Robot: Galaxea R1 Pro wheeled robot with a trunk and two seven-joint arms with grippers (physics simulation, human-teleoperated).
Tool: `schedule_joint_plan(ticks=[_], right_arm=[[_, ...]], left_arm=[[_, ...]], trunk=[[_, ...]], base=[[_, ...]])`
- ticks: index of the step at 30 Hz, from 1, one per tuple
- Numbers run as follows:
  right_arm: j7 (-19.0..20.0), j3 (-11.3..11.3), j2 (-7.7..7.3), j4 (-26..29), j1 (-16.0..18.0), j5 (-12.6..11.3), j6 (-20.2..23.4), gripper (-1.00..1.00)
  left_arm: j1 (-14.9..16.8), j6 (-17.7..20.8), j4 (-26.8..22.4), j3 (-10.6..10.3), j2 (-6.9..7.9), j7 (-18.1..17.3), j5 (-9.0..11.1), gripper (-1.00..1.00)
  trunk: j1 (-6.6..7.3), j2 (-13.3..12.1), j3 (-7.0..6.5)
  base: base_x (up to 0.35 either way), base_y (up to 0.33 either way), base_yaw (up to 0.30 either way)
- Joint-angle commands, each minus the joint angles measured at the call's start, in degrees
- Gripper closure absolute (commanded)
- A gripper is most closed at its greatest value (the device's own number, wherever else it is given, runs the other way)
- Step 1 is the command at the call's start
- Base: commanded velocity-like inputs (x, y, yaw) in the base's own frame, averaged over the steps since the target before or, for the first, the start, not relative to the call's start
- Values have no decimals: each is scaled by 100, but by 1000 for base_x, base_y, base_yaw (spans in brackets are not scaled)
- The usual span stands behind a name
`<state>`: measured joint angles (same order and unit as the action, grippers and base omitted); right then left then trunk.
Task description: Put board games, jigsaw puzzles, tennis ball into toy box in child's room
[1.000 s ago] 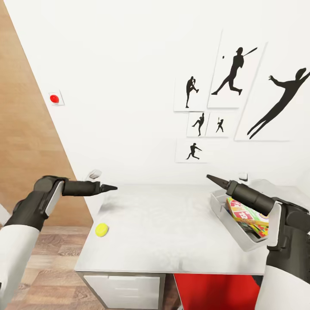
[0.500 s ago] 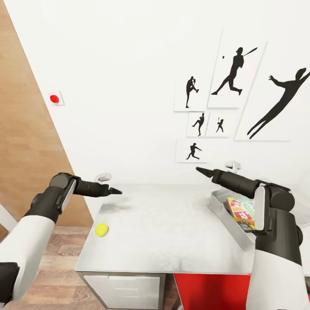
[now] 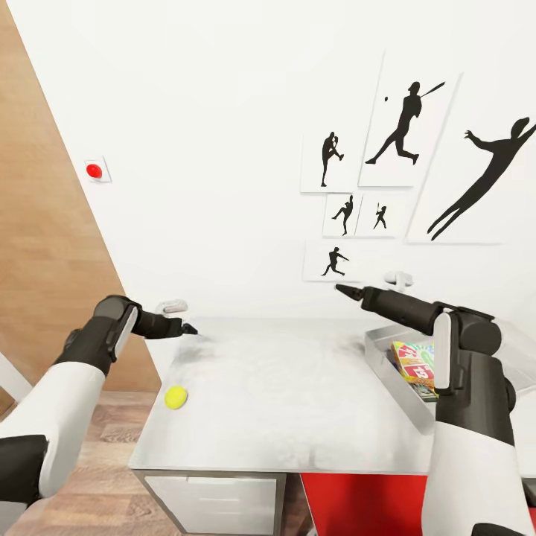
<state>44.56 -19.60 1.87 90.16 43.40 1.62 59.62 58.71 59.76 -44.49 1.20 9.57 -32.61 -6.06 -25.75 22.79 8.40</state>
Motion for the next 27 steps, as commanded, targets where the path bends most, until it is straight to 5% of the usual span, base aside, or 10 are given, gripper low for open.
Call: schedule_joint_plan(ticks=[1,7,27], right_arm=[[31,41,12,-10,6,25,38,-100],[32,183,-14,-45,-9,31,38,-100],[36,182,-29,-69,1,30,38,-100]], left_arm=[[6,17,1,201,-7,73,-62,-100],[8,7,80,618,-37,597,-78,-100],[9,-5,1148,641,-131,801,-86,-100]], trunk=[[-4,13,13],[-4,13,13],[-4,13,42]], base=[[0,0,0],[0,0,0],[0,0,0]])
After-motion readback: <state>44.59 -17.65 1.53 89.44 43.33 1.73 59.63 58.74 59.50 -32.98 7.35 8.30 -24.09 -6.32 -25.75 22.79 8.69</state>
